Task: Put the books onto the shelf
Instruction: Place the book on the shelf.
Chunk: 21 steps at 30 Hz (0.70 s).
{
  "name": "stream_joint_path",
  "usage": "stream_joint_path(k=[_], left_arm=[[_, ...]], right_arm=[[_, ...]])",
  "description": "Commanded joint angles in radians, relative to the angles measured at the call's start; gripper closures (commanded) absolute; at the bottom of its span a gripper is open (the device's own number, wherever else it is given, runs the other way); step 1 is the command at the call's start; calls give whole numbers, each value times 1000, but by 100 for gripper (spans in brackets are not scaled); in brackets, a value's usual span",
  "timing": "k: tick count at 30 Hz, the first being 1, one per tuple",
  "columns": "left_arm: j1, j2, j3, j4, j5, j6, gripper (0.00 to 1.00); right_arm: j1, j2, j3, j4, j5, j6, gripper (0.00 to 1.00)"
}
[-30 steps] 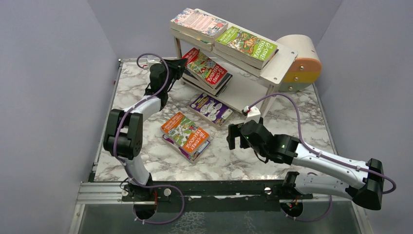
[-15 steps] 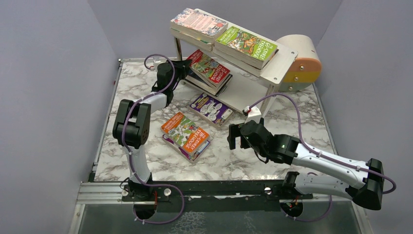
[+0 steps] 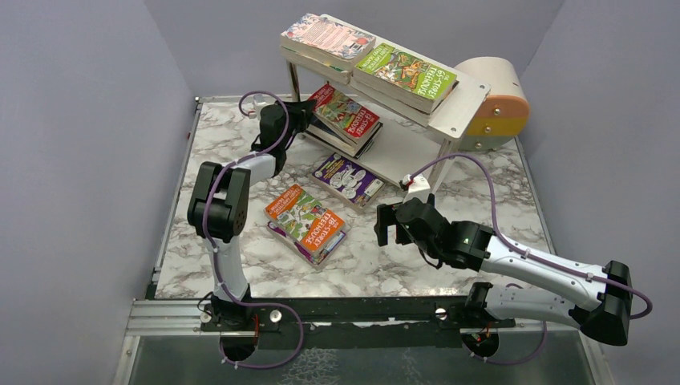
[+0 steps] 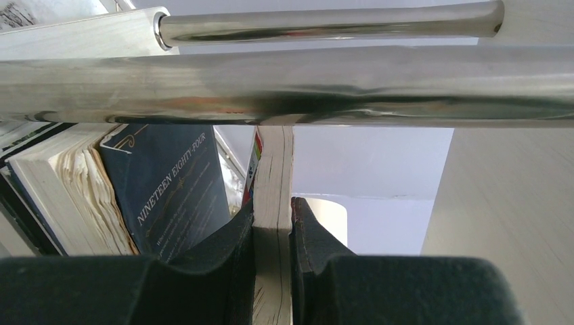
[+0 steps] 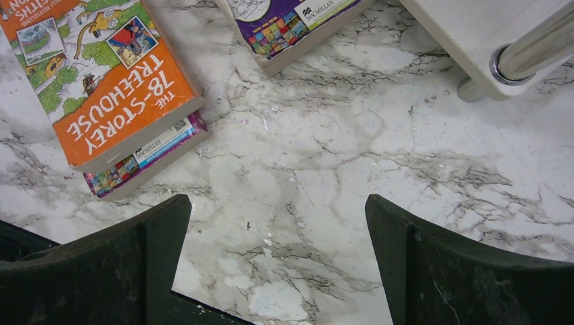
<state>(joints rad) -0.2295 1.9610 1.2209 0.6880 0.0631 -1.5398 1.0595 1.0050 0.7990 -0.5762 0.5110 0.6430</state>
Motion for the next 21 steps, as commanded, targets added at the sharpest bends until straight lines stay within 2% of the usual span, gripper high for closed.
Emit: stream_joint_path(k=[1, 11, 21], left_arm=[[-1, 5, 26, 78, 23, -31, 99], [8, -9, 2, 64, 18, -25, 78], [29, -29, -35, 60, 17, -29, 73]], right_arm=[[6, -10, 0, -2, 36, 13, 0], [5, -13, -6, -2, 36, 16, 0], [5, -7, -5, 2, 34, 18, 0]])
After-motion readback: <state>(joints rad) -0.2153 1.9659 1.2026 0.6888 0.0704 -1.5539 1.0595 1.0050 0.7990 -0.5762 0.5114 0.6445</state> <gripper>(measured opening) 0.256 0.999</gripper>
